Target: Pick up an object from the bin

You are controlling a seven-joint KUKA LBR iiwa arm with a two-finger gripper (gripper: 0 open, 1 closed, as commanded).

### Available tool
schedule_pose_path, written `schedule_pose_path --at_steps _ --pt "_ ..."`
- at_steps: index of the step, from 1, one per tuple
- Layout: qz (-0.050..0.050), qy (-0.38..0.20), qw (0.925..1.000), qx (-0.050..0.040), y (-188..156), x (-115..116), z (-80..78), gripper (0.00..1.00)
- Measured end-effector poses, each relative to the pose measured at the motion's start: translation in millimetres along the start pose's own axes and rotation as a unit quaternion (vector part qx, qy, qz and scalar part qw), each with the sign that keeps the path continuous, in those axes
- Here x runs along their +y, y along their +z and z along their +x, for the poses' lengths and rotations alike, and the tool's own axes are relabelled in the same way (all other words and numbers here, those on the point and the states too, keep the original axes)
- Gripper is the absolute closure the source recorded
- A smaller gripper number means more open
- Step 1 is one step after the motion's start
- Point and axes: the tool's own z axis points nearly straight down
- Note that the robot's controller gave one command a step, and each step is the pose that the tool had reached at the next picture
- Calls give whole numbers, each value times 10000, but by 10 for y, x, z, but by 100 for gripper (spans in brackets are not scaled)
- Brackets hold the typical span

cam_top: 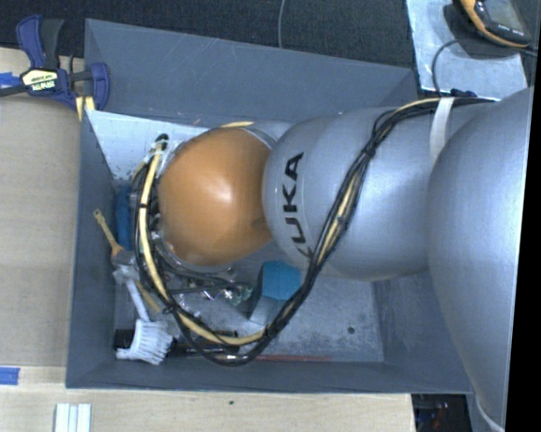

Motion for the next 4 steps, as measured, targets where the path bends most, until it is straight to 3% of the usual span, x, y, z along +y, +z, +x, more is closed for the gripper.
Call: schedule_pose_path --at_steps 1,2,4 --pt "3 -19 10000 14 794 42 95 0" --pt "23 -1702 9854 -32 755 38 -19 100" --pt "21 -1694 9855 -38 663 38 -15 100"
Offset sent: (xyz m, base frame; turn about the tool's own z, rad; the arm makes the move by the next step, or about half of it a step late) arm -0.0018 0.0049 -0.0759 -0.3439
